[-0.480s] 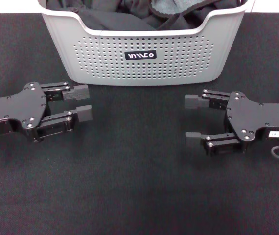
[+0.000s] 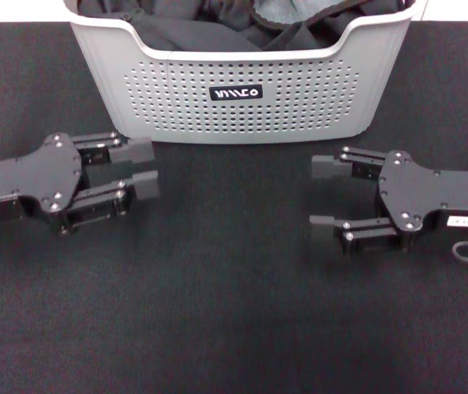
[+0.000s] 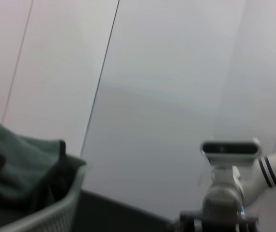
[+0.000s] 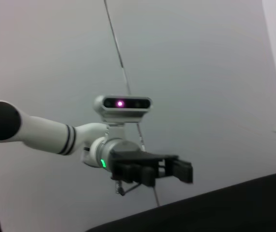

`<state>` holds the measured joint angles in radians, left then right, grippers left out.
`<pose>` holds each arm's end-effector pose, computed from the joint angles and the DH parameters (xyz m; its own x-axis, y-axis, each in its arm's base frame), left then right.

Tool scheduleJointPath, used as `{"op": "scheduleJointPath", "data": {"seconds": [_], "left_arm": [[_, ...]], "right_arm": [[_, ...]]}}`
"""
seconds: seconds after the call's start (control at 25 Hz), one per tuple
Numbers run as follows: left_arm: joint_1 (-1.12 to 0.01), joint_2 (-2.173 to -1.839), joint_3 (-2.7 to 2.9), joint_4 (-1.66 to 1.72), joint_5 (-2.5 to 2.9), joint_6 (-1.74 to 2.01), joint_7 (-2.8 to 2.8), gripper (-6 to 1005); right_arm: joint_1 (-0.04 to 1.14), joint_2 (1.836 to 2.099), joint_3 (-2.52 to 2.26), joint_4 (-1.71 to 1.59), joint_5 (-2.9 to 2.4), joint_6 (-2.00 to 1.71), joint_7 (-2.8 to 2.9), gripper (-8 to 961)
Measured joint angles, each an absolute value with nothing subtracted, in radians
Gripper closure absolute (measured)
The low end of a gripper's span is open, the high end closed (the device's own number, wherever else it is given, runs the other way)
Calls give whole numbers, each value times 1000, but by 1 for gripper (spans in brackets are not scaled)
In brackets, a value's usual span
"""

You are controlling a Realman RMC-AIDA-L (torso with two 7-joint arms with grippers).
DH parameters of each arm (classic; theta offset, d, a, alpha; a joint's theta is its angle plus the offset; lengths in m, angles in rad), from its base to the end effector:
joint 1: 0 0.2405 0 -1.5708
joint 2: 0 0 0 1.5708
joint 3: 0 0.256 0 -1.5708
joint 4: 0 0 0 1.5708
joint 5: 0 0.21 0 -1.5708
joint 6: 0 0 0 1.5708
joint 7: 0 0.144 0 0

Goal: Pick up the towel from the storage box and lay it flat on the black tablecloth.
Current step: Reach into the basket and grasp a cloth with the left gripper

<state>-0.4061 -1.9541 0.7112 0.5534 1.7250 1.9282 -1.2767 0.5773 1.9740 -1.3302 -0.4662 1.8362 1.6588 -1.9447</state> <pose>-0.2735 0.2746 0.0558 0.6501 0.2387 0.7213 0.3498 -0.9368 -0.0052 0.2027 0.3131 -0.0193 0.7204 -0.1844 -0.6686 -0.1773 -0.9809 0.0795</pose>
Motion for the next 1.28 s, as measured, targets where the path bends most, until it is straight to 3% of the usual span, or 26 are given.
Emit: {"op": "scheduleJointPath", "data": {"seconds": [0.48, 1.0, 1.28], "left_arm": [[-462, -2087, 655, 979, 1556, 1813, -1587, 487], [-654, -2090, 1139, 1219, 1948, 997, -1980, 492], [-711, -2092, 1305, 1224, 2301, 900, -2247, 495]], "right_arm": [[546, 1960, -1209, -379, 1839, 1575, -1981, 66], [406, 1989, -1023, -375, 1844, 1582, -2018, 67], [397, 1999, -1003, -368, 1848, 1569, -2043, 66]]}}
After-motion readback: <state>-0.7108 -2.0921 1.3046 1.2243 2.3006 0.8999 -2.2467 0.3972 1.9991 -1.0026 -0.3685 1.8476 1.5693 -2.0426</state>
